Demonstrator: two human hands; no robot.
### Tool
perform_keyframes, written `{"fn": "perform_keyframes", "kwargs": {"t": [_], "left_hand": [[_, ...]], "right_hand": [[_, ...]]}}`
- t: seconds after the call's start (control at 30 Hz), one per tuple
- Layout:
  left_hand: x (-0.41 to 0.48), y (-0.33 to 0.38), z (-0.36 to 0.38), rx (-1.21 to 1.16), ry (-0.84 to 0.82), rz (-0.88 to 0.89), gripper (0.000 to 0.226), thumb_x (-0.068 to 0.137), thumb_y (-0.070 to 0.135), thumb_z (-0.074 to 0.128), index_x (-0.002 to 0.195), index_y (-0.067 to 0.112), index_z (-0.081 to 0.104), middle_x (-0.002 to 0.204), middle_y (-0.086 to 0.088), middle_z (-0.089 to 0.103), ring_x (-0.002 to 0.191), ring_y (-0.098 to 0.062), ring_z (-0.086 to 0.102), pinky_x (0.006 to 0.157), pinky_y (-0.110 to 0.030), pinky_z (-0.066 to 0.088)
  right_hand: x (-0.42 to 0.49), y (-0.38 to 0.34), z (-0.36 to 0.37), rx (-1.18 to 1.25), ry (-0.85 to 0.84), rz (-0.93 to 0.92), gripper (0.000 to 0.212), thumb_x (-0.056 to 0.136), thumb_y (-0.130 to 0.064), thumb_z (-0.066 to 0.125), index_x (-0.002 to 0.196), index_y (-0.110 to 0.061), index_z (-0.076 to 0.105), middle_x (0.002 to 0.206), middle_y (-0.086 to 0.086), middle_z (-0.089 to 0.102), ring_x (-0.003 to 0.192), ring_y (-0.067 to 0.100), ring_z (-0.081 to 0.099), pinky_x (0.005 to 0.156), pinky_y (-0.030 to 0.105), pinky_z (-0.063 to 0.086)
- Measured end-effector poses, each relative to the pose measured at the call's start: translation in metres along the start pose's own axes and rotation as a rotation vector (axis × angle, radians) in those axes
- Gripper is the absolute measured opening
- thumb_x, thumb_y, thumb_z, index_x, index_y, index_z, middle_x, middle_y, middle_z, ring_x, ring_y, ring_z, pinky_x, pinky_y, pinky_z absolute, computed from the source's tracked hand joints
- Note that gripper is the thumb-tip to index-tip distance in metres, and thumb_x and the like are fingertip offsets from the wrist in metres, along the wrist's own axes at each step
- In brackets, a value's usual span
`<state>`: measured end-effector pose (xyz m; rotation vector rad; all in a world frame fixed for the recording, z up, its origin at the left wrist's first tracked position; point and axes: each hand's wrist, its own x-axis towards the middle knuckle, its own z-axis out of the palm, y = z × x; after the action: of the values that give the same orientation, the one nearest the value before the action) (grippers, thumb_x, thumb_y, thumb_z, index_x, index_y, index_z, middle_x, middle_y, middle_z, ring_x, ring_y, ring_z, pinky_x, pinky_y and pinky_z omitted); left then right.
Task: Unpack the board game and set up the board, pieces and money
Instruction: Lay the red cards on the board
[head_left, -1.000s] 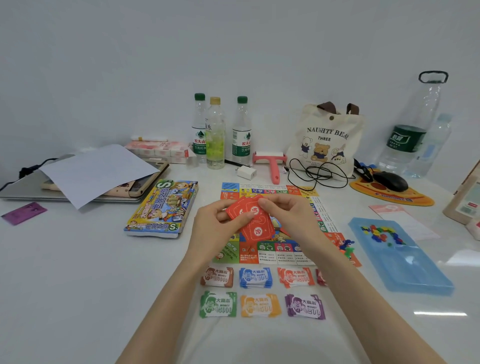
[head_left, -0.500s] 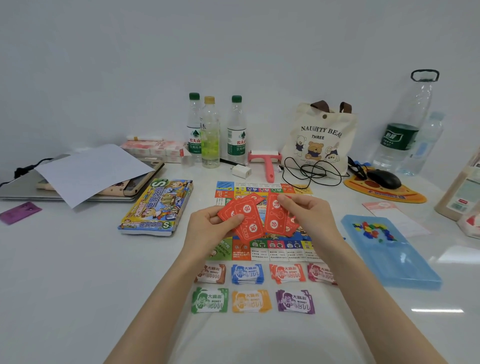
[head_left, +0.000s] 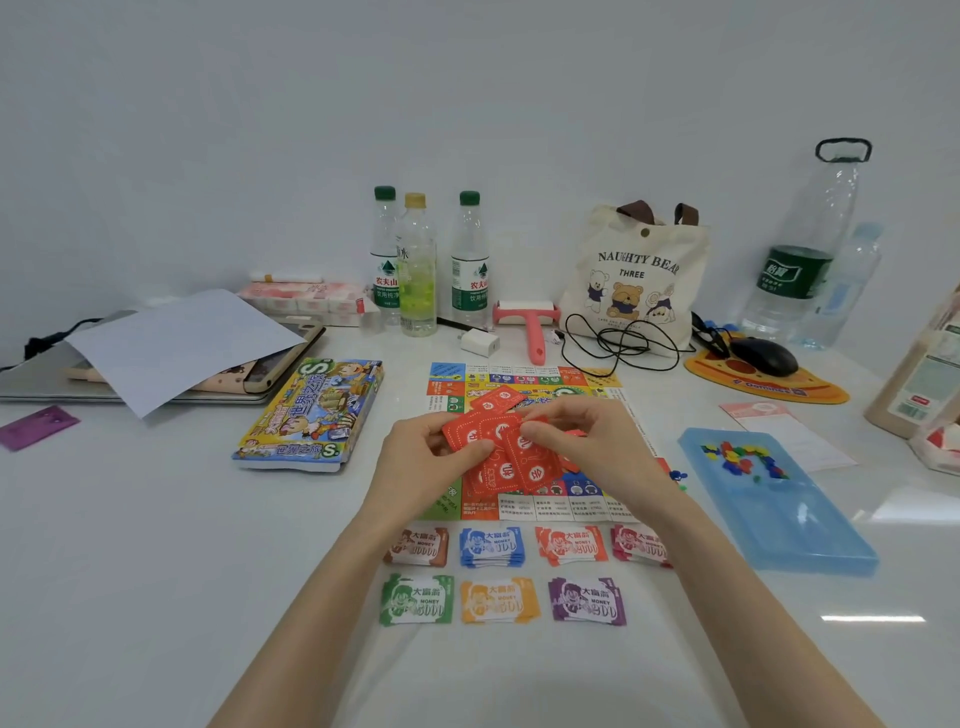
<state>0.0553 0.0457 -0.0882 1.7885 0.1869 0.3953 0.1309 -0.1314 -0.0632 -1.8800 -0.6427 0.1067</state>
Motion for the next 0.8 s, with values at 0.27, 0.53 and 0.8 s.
{"fn": "perform_keyframes", "kwargs": {"t": [0.27, 0.53, 0.8], "left_hand": [[-0.006, 0.01, 0.0, -0.03, 0.123, 0.076, 0.044, 0.081, 0.019, 0.076, 0.118, 0.028, 0.054, 0.09, 0.002, 0.07, 0.071, -0.009, 0.071, 0.058, -0.028, 0.059], [-0.003, 0.009, -0.003, 0.014, 0.072, 0.071, 0.014, 0.084, 0.013, 0.071, 0.084, 0.027, 0.071, 0.091, 0.006, 0.071, 0.067, -0.008, 0.069, 0.05, -0.017, 0.05], [-0.005, 0.016, 0.003, -0.204, 0.075, -0.054, 0.003, 0.084, 0.02, 0.071, 0.081, 0.02, 0.069, 0.079, 0.005, 0.071, 0.06, -0.004, 0.068, 0.051, -0.018, 0.052]], "right_hand": [[-0.005, -0.006, 0.005, 0.273, 0.11, 0.101, 0.005, 0.082, -0.013, 0.075, 0.087, -0.015, 0.073, 0.079, 0.004, 0.075, 0.075, 0.016, 0.073, 0.061, 0.026, 0.058], [-0.004, -0.009, 0.013, 0.54, 0.35, 0.191, 0.009, 0.083, -0.015, 0.074, 0.091, -0.017, 0.071, 0.079, 0.002, 0.076, 0.072, 0.01, 0.072, 0.06, 0.022, 0.056], [-0.009, -0.008, 0.035, 0.556, 0.368, 0.144, 0.007, 0.083, -0.014, 0.073, 0.089, -0.014, 0.07, 0.081, 0.006, 0.076, 0.078, 0.016, 0.073, 0.067, 0.028, 0.059]]}}
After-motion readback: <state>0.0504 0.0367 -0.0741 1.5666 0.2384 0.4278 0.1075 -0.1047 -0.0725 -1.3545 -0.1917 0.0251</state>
